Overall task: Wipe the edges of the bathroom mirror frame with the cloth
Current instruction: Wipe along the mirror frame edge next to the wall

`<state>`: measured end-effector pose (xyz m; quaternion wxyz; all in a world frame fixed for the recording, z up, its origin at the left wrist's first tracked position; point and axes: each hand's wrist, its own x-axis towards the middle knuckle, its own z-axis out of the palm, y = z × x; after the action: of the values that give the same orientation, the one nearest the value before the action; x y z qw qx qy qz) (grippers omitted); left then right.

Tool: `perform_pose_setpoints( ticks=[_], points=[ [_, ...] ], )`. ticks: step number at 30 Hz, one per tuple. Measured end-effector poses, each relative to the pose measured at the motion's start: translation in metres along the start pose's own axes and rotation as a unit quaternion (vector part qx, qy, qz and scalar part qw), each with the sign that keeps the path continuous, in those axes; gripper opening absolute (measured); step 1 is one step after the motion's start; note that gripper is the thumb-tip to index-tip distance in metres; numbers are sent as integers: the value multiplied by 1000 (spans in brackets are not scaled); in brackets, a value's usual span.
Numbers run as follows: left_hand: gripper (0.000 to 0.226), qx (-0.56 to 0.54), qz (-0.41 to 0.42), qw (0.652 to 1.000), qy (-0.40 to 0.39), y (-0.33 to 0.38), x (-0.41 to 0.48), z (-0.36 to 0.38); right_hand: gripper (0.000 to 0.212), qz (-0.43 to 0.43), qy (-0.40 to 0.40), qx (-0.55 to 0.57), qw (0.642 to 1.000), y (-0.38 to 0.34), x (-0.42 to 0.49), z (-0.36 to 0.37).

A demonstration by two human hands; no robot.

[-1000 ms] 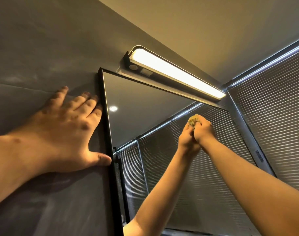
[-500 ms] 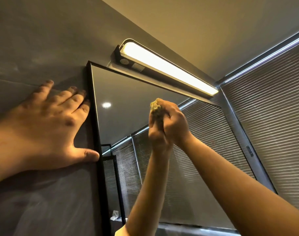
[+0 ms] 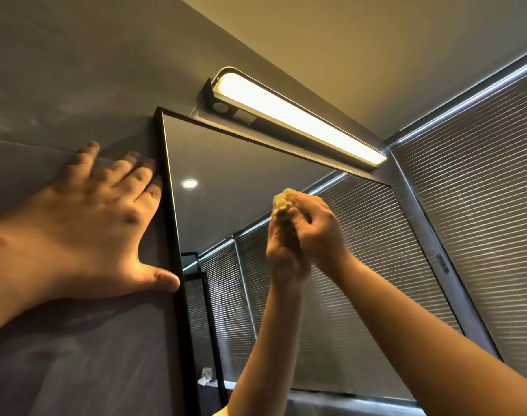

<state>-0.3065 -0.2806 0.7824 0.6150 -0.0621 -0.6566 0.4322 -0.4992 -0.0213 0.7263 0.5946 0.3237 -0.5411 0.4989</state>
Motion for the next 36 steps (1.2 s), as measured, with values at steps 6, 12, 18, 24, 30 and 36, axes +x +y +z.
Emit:
perform_pose_setpoints(
  ticks=[6, 12, 18, 24, 30, 36],
  points=[
    [134, -2, -2, 1000, 2, 1, -1, 2, 40, -61, -18, 10, 998, -18, -11, 12],
    [134, 0, -4, 1000, 4, 1, -1, 5, 32, 12, 45, -4, 999, 26, 2, -4],
    [133, 0, 0, 1000, 16, 3, -3, 3, 34, 174, 88, -73, 978, 94, -23, -36],
    [134, 1, 7, 1000, 29, 2, -2, 4, 35, 219, 67, -51, 972, 92, -23, -41],
    [132, 13, 5, 1000, 9, 2, -3, 0, 37, 128, 47, -13, 991, 51, -35, -22],
    [133, 28, 15, 999, -6, -1, -5, 2, 40, -27, 7, 24, 999, -29, -61, 12]
  ],
)
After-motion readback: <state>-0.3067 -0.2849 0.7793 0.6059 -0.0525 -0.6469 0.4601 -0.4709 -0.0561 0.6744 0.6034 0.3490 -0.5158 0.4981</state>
